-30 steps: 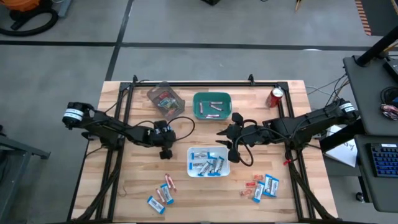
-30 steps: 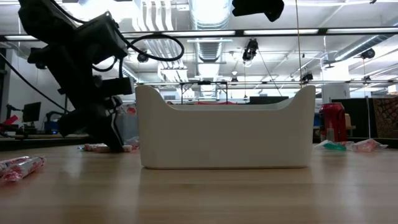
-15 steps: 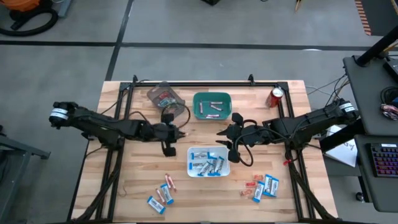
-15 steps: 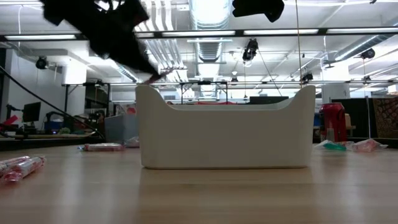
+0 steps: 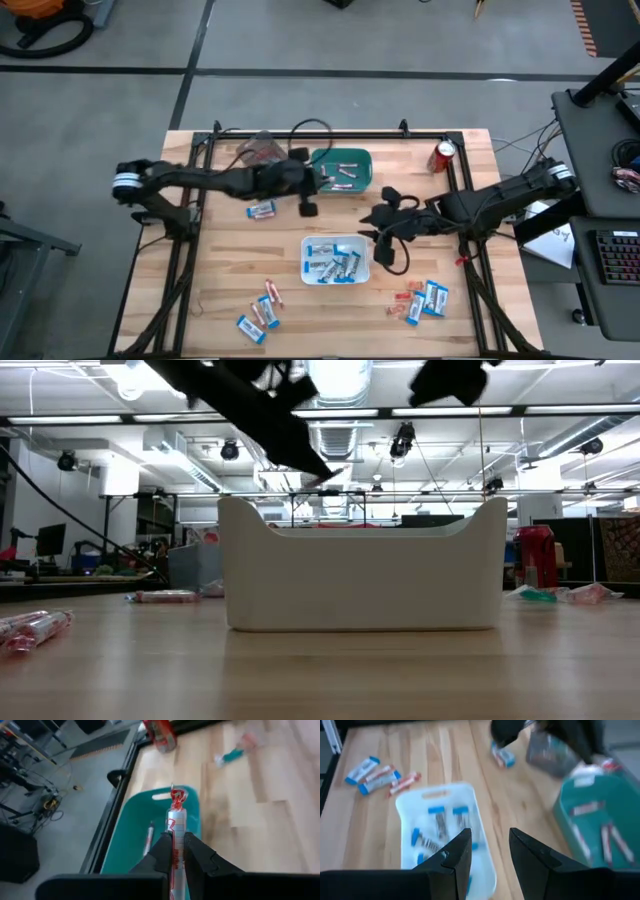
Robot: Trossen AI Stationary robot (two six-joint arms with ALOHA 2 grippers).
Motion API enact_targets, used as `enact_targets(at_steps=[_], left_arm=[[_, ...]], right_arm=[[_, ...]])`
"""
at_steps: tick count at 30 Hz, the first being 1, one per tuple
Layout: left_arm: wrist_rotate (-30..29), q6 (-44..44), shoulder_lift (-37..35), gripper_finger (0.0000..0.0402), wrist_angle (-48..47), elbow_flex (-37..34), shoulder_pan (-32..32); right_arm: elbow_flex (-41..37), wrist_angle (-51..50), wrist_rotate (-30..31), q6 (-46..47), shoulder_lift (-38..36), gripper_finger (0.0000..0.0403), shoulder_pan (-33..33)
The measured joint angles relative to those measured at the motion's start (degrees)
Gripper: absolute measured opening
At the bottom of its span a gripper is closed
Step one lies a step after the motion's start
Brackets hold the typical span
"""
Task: Sort candy
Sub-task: Put the white candy into the green bin
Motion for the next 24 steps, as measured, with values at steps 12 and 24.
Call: enact_targets(at_steps=[12, 24], left_arm=[[6.0, 4.1, 11.8, 0.0005, -1.1, 5.4, 7.9], [6.7, 1.2, 15.2, 0.0086, -1.4, 8.1, 9.3]], right_arm=[[-0.7, -7.2, 0.0, 10.0, -0.1, 0.0125, 5.0], [-0.7, -8.4, -0.1, 19.3, 0.5, 0.0125, 7.3]])
